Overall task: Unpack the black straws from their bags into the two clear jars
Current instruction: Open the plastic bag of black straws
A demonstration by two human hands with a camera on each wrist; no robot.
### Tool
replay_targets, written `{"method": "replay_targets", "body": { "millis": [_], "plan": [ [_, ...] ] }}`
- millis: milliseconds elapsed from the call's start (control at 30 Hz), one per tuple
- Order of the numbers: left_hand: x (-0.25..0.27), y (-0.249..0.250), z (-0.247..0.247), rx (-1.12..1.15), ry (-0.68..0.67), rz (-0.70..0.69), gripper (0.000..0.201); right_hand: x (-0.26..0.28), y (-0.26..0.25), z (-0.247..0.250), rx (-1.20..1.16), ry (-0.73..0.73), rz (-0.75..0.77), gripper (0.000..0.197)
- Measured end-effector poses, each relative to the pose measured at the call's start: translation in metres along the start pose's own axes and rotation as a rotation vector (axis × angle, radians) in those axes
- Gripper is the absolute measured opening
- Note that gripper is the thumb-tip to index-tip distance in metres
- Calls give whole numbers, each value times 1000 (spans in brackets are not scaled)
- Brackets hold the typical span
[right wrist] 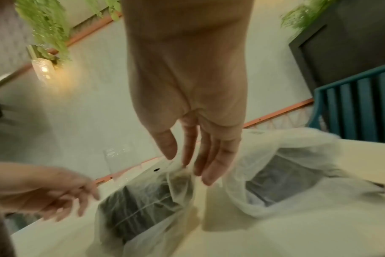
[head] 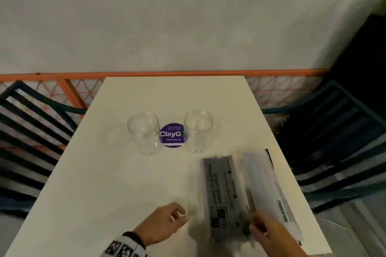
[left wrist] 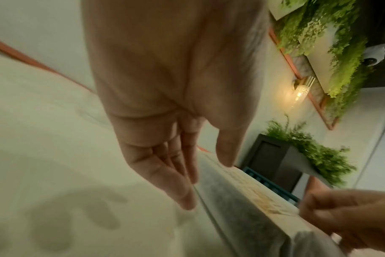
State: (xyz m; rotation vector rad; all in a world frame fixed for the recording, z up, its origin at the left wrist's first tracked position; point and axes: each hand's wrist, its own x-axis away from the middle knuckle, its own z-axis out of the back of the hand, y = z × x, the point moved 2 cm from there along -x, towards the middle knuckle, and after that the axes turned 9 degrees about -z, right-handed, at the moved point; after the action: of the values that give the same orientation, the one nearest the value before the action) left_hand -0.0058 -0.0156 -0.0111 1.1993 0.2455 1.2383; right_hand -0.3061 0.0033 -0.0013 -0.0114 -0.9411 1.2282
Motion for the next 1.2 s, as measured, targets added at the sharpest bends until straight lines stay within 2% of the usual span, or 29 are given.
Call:
{"method": "replay_targets", "body": {
  "millis": [67, 200, 333, 400, 467, 533, 600, 667, 767, 833, 900, 1000, 1100, 1200],
  "plan": [
    [-29, 11, -13, -16, -28, 19, 46, -12, -21, -7, -124, 51, -9, 20],
    [-67, 26, -35, -20, -19, 46, 75, -29, -38, -10, -274, -28, -99, 45],
    [-71, 23, -47, 47, 23, 61, 76, -47, -39, -22, -570, -165, -107, 66],
    [-64, 16, -48, 81, 23, 73, 74, -51, -43, -25, -769, -302, -110, 58],
    [-55, 11, -45, 101, 11, 81, 68, -49, -50, -23, -826, -427, -84, 45],
    [-42, 9, -39, 76, -2, 74, 60, -48, -60, -24, -738, -453, -50, 47],
    [-27, 10, -28, 60, 55, 79, 55, -51, -71, -23, -521, -354, -3, 55],
    [-11, 12, -10, 105, 252, 85, 50, -50, -87, -21, -261, -259, 113, 57],
    [15, 11, 29, 193, 680, 58, 40, -39, -114, -19, 26, -163, 351, 58],
    [31, 11, 53, 224, 847, 24, 35, -31, -129, -19, 167, -81, 491, 57],
    [40, 12, 68, 228, 846, -38, 32, -27, -142, -24, 293, -2, 599, 59],
    [45, 13, 78, 167, 717, -99, 27, -30, -157, -34, 423, 26, 678, 61],
    [52, 3, 84, 128, 831, -116, 14, -33, -167, -40, 467, -1, 711, 59],
    [61, -3, 89, 168, 953, -134, 9, -37, -174, -34, 388, 11, 722, 44]
  ]
}}
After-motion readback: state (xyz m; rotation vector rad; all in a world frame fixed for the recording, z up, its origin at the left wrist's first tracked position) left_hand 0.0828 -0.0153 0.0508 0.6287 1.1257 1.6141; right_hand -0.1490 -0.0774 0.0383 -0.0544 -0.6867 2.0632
